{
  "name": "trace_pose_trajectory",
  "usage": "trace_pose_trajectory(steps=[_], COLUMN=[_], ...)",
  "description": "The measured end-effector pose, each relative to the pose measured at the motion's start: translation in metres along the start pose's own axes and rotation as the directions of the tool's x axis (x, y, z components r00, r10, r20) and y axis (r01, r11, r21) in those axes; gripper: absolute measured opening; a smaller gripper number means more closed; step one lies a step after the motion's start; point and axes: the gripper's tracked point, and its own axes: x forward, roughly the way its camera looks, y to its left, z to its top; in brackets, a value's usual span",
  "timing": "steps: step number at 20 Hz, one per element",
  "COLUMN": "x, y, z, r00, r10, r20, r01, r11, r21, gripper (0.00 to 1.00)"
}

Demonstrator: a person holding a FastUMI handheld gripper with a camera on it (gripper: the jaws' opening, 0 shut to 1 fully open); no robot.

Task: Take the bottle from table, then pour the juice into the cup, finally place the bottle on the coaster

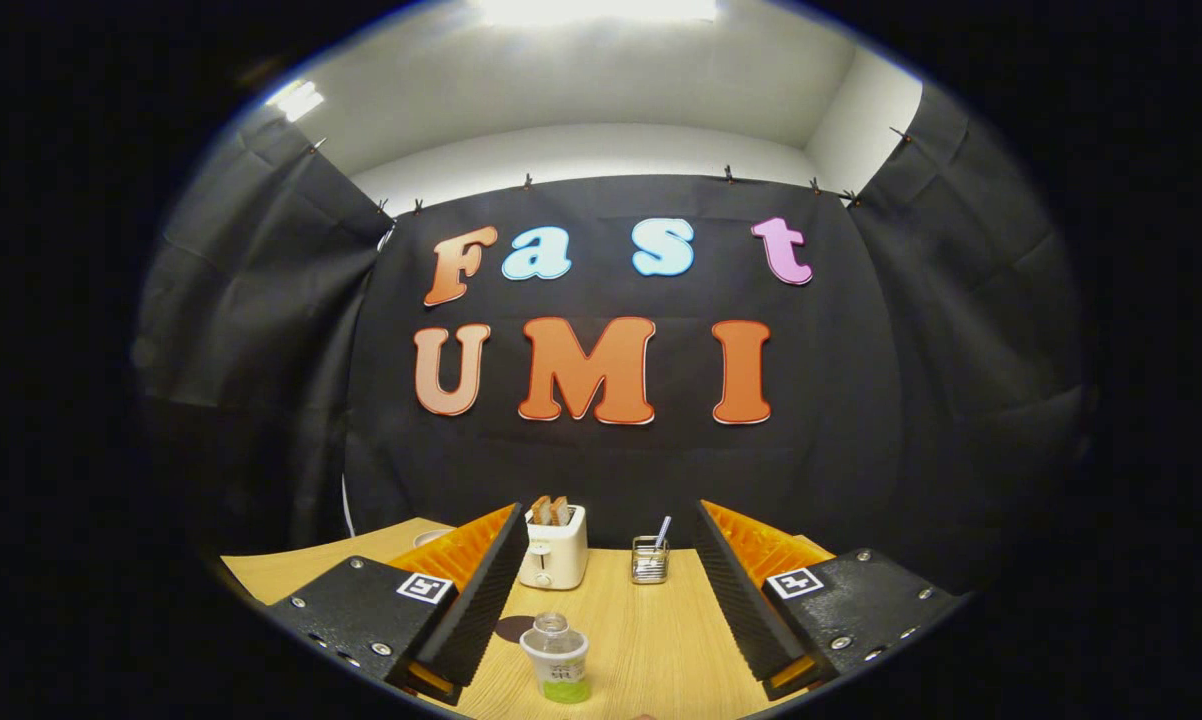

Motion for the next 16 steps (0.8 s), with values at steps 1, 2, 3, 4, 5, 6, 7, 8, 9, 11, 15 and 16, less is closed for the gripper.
trace_pose_trajectory(steps=[1, 2, 3, 4, 5, 6, 7, 8, 9, 11, 15, 16], x=[0.001, 0.002, 0.003, 0.005, 0.004, 0.006, 0.009, 0.013, 0.013, 0.014, 0.022, 0.023], y=[0.004, 0.007, 0.01, 0.013, 0.016, 0.02, 0.02, 0.022, 0.024, 0.029, 0.033, 0.035], z=[-0.008, -0.02, -0.03, -0.043, -0.055, -0.063, -0.076, -0.091, -0.104, -0.126, -0.165, -0.178], r00=[1.0, 1.0, 0.999, 0.998, 0.997, 0.997, 0.996, 0.994, 0.991, 0.987, 0.983, 0.98], r10=[0.011, 0.017, 0.021, 0.028, 0.039, 0.047, 0.054, 0.062, 0.073, 0.095, 0.108, 0.108], r20=[-0.006, -0.017, -0.032, -0.05, -0.059, -0.059, -0.069, -0.088, -0.108, -0.13, -0.15, -0.169], r01=[-0.011, -0.017, -0.021, -0.027, -0.038, -0.046, -0.051, -0.058, -0.068, -0.088, -0.106, -0.106], r11=[1.0, 1.0, 1.0, 1.0, 0.999, 0.998, 0.998, 0.997, 0.996, 0.994, 0.994, 0.994], r21=[0.003, 0.006, 0.011, 0.015, 0.022, 0.03, 0.039, 0.047, 0.056, 0.058, 0.022, 0.021], gripper=[0.98, 0.98, 0.98, 0.98, 0.98, 0.98, 0.98, 0.98, 0.98, 0.98, 0.98, 0.98])
